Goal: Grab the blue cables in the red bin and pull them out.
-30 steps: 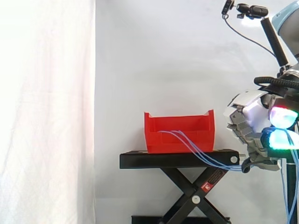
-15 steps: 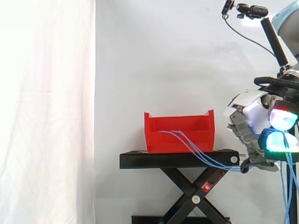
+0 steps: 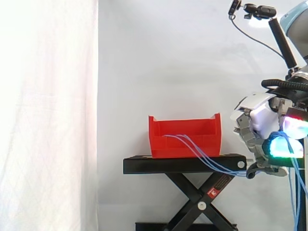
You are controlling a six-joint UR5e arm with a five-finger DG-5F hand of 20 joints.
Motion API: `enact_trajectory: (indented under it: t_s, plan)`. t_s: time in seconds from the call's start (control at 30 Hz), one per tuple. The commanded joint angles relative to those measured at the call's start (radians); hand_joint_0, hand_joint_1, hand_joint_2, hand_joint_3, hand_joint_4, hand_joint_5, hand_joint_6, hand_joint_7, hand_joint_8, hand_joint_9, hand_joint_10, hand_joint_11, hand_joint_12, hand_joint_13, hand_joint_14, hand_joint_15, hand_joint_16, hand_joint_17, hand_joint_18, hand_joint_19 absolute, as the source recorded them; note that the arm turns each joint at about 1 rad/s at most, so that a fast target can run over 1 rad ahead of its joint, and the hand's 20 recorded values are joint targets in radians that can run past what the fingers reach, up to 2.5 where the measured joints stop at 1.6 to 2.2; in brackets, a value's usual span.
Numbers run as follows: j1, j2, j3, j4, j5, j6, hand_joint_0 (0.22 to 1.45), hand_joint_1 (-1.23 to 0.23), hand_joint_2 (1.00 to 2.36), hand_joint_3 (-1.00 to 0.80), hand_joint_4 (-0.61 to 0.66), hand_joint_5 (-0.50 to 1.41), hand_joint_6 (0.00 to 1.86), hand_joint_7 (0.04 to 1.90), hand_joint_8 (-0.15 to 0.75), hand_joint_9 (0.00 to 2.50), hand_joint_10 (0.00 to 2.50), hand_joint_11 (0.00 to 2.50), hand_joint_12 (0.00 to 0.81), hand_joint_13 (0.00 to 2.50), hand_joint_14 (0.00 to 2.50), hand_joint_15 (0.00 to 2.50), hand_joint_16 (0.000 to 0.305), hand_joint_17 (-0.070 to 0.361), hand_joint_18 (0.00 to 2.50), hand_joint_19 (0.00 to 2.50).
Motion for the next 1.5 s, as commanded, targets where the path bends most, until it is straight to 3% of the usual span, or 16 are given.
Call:
enact_trajectory:
  t_s: [0.0, 0.1, 0.17, 0.23, 0.53, 0.77, 0.93, 1.2, 1.47]
  plan:
    - [0.001, 0.001, 0.000, 0.000, 0.000, 0.000, 0.76, -0.91, 1.00, -1.00, 0.06, 0.85, 0.31, 0.77, 0.230, 1.21, 0.02, 1.46, 0.299, 1.33, 0.78, 1.47, 0.048, 0.107, 0.84, 0.94]
    - [0.001, -0.001, 0.000, 0.000, 0.000, 0.000, 0.73, -0.87, 1.00, -1.00, 0.06, 0.87, 0.26, 0.78, 0.243, 1.21, 0.02, 1.45, 0.307, 1.33, 0.82, 1.44, 0.049, 0.111, 0.85, 0.93]
    - [0.001, -0.001, 0.000, 0.002, 0.000, 0.000, 0.71, -0.84, 1.00, -1.00, 0.05, 0.92, 0.06, 0.85, 0.236, 1.21, 0.02, 1.44, 0.315, 1.33, 0.82, 1.43, 0.051, 0.114, 0.85, 0.92]
    - [0.001, -0.001, 0.000, 0.002, 0.000, 0.000, 0.68, -0.82, 1.00, -1.00, 0.05, 0.92, 0.00, 0.84, 0.254, 1.21, 0.02, 1.44, 0.327, 1.33, 0.83, 1.40, 0.052, 0.118, 0.85, 0.92]
    - [0.002, -0.001, 0.000, 0.002, 0.000, 0.000, 0.64, -0.76, 1.00, -1.00, 0.07, 0.99, 0.01, 0.81, 0.262, 1.23, 0.02, 1.41, 0.341, 1.35, 0.77, 1.39, 0.056, 0.126, 0.87, 0.90]
    - [0.002, -0.001, 0.034, 0.003, 0.000, -0.014, 0.64, -0.77, 1.00, -1.00, 0.04, 1.08, 0.00, 0.88, 0.257, 1.28, 0.02, 1.43, 0.332, 1.38, 0.72, 1.42, 0.055, 0.124, 0.87, 0.90]
    - [0.002, -0.001, 0.034, 0.002, 0.000, -0.018, 0.65, -0.79, 1.00, -1.00, 0.04, 1.11, 0.09, 0.86, 0.254, 1.33, 0.02, 1.46, 0.330, 1.41, 0.69, 1.44, 0.054, 0.121, 0.88, 0.90]
    - [0.002, -0.001, 0.034, 0.002, -0.018, -0.021, 0.77, -0.89, 1.00, -1.00, 0.02, 1.08, 0.15, 0.89, 0.209, 1.34, 0.02, 1.52, 0.288, 1.41, 0.56, 1.59, 0.046, 0.103, 0.84, 0.94]
    - [0.001, 0.001, 0.034, -0.001, -0.023, -0.017, 0.80, -0.91, 1.00, -1.00, 0.06, 1.02, 0.20, 0.86, 0.211, 1.30, 0.02, 1.52, 0.291, 1.41, 0.54, 1.59, 0.046, 0.103, 0.84, 0.95]
